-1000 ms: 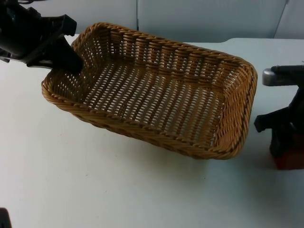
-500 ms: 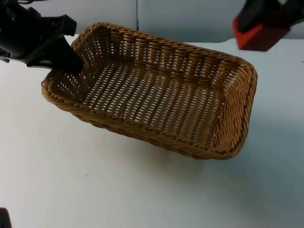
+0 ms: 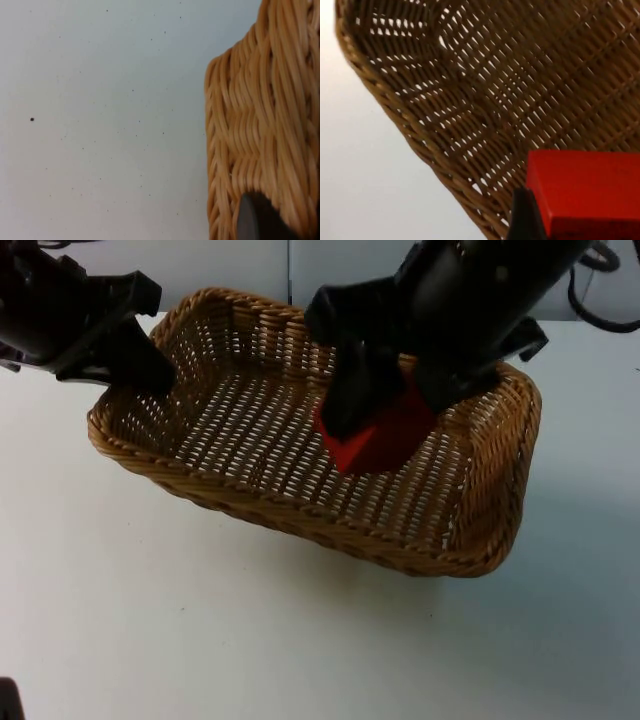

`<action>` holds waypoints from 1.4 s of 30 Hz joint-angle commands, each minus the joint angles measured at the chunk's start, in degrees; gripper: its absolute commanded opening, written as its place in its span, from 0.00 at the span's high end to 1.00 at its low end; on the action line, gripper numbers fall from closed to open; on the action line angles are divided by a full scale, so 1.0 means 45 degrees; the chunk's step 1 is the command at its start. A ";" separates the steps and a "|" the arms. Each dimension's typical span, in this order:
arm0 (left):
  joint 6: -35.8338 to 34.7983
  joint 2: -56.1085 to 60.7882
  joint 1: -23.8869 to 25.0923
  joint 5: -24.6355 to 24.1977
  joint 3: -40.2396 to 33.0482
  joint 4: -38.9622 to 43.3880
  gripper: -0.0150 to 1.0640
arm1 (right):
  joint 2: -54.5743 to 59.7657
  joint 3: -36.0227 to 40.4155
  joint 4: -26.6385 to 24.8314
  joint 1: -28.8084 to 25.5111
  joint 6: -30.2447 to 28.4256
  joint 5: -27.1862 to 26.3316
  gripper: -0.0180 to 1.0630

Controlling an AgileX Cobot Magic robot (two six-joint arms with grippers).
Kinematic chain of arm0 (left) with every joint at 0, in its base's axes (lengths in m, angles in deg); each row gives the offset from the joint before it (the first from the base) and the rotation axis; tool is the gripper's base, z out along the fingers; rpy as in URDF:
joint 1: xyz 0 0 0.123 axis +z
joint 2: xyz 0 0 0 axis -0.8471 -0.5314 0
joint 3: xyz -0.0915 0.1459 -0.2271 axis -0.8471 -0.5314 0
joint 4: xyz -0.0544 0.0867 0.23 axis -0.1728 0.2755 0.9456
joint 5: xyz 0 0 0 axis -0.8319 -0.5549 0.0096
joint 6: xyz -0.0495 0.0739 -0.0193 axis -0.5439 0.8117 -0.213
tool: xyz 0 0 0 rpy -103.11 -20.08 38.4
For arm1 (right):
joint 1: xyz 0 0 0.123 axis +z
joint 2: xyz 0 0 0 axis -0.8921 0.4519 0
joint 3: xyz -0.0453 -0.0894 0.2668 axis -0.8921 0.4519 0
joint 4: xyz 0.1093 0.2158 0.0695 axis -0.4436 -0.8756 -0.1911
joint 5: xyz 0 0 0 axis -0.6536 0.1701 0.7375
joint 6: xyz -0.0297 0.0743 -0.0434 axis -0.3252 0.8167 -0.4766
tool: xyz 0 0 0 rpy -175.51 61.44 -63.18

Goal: Pick up the basket with the left hand and place the cube into the basket with the right hand.

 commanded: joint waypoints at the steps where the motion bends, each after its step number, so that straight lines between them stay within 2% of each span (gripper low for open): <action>1: -0.0119 0.0175 -0.0054 -0.0234 0.0097 -0.0421 0.99 | 0.0401 -0.0037 0.1073 0.0123 0.0907 -0.0237 0.99; 2: -0.0119 0.0175 -0.0054 -0.0234 0.0097 -0.0421 0.99 | 0.0401 -0.0037 0.1073 0.0123 0.0907 -0.0237 0.99; 4: -0.0119 0.0175 -0.0054 -0.0234 0.0097 -0.0421 0.99 | 0.0488 -0.0037 0.1798 0.0178 0.1382 -0.0322 0.99; 7: -0.0119 0.0175 -0.0054 -0.0234 0.0097 -0.0421 0.99 | 0.0488 -0.0037 0.1820 0.0207 0.1408 -0.0347 0.94; 9: -0.0119 0.0175 -0.0054 -0.0225 0.0097 -0.0421 0.99 | 0.0488 -0.0037 0.1786 0.0233 0.1213 -0.0310 0.80; 11: -0.0119 0.0175 -0.0054 -0.0225 0.0097 -0.0421 0.99 | 0.0488 -0.0037 0.1786 0.0233 0.0678 -0.0186 0.62; 12: -0.0119 0.0175 -0.0054 -0.0225 0.0097 -0.0421 0.99 | 0.0488 -0.0037 0.1786 0.0233 0.0678 -0.0186 0.62; 15: -0.0119 0.0175 -0.0054 -0.0225 0.0097 -0.0421 0.99 | 0.0488 -0.0103 0.1762 0.0255 0.0216 0.0138 0.25; 16: -0.0119 0.0175 -0.0054 -0.0225 0.0097 -0.0421 0.99 | 0.0488 -0.0103 0.1762 0.0255 0.0216 0.0138 0.25; 17: -0.0119 0.0175 -0.0054 -0.0225 0.0097 -0.0421 0.99 | 0.0363 -0.0123 0.1762 0.0255 0.0104 0.0151 0.08; 18: -0.0119 0.0175 -0.0054 -0.0225 0.0097 -0.0421 0.99 | 0.0208 -0.0176 0.1897 0.0255 -0.0008 0.0115 0.04; 20: -0.0119 0.0175 -0.0054 -0.0225 0.0097 -0.0421 0.99 | 0.0064 -0.0304 0.2187 0.0190 0.0017 0.0115 0.07; 21: -0.0119 0.0175 -0.0054 -0.0225 0.0097 -0.0421 0.99 | -0.0145 -0.0466 0.2613 0.0124 0.0095 0.0141 0.16; 22: -0.0119 0.0175 -0.0054 -0.0225 0.0097 -0.0421 0.99 | -0.0399 -0.0705 0.3166 -0.0005 0.0368 0.0221 0.33; 24: -0.0119 0.0175 -0.0054 -0.0225 0.0097 -0.0421 0.99 | -0.1012 -0.1188 0.4363 -0.0238 0.1433 0.0277 0.78; 25: -0.0119 0.0175 -0.0054 -0.0225 0.0097 -0.0421 0.99 | -0.1012 -0.1188 0.4363 -0.0238 0.1433 0.0277 0.78; 26: -0.0119 0.0175 -0.0054 -0.0225 0.0097 -0.0421 0.99 | -0.1695 -0.1324 0.5399 -0.0423 0.2314 0.0277 0.96; 29: -0.0119 0.0175 -0.0054 -0.0225 0.0097 -0.0421 0.99 | -0.3082 -0.1301 0.6841 -0.1162 0.3269 0.0584 0.97; 35: -0.0119 0.0175 -0.0054 -0.0225 0.0097 -0.0421 0.99 | -0.4490 -0.0826 0.7239 -0.2586 0.3357 0.1455 0.98; 39: -0.0119 0.0175 -0.0054 -0.0225 0.0097 -0.0421 0.99 | -0.5484 0.0272 0.8724 -0.4099 0.4089 0.1973 0.98; 40: -0.0119 0.0175 -0.0054 -0.0225 0.0097 -0.0421 0.99 | -0.5484 0.0272 0.8724 -0.4099 0.4089 0.1973 0.98; 42: -0.0119 0.0175 -0.0054 -0.0225 0.0097 -0.0421 0.99 | -0.5792 0.0362 0.9154 -0.5022 0.4149 0.2576 0.98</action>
